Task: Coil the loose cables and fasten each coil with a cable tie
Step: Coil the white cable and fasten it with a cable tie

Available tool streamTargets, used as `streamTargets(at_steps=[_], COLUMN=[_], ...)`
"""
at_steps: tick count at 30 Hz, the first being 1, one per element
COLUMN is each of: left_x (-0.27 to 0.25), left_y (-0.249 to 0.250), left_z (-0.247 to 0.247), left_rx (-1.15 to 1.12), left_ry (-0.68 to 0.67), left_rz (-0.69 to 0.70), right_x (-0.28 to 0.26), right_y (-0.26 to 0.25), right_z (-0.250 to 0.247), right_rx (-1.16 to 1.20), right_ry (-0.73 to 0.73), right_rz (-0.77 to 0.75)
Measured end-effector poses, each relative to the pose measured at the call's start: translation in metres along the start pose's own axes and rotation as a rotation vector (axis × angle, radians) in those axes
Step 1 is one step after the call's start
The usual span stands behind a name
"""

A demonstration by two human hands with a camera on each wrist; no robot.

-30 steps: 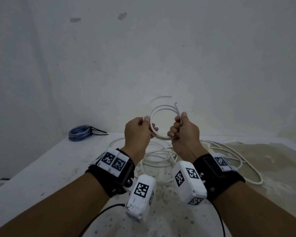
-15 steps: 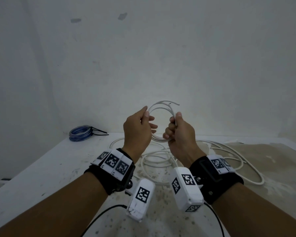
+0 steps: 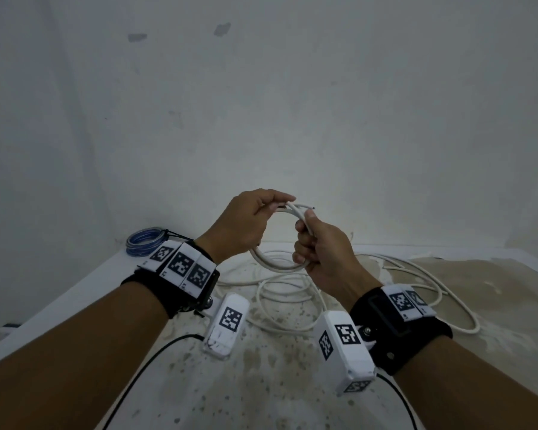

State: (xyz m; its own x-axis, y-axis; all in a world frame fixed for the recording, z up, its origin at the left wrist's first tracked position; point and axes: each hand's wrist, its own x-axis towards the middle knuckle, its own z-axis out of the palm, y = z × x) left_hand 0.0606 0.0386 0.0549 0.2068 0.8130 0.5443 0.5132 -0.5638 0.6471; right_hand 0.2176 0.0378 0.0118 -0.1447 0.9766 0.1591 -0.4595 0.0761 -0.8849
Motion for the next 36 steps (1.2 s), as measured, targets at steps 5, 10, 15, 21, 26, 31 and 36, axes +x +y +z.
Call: streamTargets(at_steps=[5,10,15,21,26,31,36], left_x=[-0.002,-0.001,0.001,-0.004,-0.006,-0.007,-0.003], left_y=[0.004,-0.001,-0.003,-0.008,-0.012,-0.015,-0.012], left_z=[0.007,0.022,0.028,0.035,0.041,0.046,0.044], left_rx=[-0.02,0.08,0.096,0.063,0.104,0.129,0.189], left_ry=[0.055,0.306,0.349,0.432,0.423,0.432,0.194], left_rz=[0.032,0.086,0.149,0.126,0.143,0.125,0.013], right_x=[-0.002,-0.004,-0.004,-0.002,-0.002,0.001,0.003], right_y=[0.001,0.0,-0.005,-0.008,-0.01,-0.008,-0.006], right_z=[0.0,0.002,0.003,0.002,-0.001,-0.005,-0.017], right_rx=[-0.066,-0.112,-0.052,-0.102,-0.132,-0.13,-0.246], right_ry=[-0.02,-0.047,0.023,0.019,0.028,0.015,-0.011], right_rz=[-0.019,-0.046,0.063,0.061,0.069,0.08,0.003])
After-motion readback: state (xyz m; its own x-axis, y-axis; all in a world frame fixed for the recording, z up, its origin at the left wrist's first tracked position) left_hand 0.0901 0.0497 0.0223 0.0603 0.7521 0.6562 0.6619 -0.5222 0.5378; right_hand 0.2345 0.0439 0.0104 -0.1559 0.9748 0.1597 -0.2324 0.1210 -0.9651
